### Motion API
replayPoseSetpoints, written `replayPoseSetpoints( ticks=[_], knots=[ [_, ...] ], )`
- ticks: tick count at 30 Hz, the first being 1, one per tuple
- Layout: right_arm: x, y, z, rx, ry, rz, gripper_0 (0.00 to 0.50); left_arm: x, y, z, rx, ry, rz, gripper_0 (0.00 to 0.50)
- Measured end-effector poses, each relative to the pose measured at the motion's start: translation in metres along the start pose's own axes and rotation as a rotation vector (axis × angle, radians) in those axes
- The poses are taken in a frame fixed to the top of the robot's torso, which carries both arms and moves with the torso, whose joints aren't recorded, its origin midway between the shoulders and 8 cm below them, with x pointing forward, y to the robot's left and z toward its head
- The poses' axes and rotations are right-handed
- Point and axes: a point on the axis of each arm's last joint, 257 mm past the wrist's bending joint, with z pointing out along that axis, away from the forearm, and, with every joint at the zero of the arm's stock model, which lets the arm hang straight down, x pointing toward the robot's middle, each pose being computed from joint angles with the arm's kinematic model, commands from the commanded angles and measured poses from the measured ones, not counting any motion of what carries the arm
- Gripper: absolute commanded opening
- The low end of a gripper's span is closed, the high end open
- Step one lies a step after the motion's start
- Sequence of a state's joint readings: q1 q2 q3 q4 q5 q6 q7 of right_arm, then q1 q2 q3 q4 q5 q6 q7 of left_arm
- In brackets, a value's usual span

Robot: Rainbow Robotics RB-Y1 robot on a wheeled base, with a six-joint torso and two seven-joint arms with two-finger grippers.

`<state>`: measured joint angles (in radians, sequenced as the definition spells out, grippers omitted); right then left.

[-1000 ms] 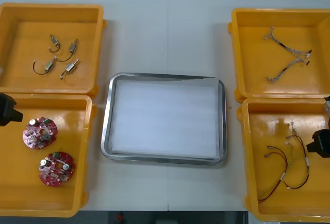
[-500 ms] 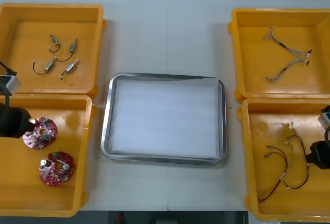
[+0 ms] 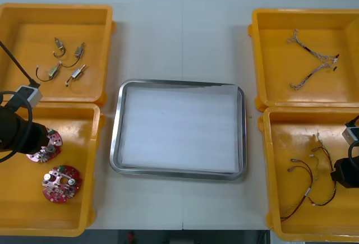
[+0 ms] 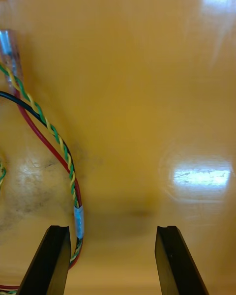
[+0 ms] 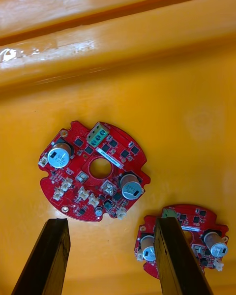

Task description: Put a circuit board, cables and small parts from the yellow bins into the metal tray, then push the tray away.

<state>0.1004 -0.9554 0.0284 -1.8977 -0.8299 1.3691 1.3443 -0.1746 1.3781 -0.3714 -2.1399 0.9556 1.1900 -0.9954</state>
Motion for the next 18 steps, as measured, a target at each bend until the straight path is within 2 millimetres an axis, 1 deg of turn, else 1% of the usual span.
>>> replayPoseSetpoints(
  ticks=[8,11,13,18],
  knots=[
    [0.001,0.009,0.006,-0.012,-0.004,0.008,0.500,-0.003,-0.006,0.001,0.007,-0.003,0.027,0.500],
    [0.003,0.011,0.009,-0.014,-0.004,0.004,0.500,-0.004,-0.006,0.001,0.010,-0.008,0.072,0.500],
    [0.003,0.014,0.010,-0.019,-0.008,0.002,0.500,-0.005,-0.007,0.001,0.013,-0.014,0.129,0.500],
    [0.003,0.016,0.013,-0.019,-0.012,-0.003,0.500,-0.006,-0.008,0.001,0.013,-0.019,0.336,0.500]
  ],
)
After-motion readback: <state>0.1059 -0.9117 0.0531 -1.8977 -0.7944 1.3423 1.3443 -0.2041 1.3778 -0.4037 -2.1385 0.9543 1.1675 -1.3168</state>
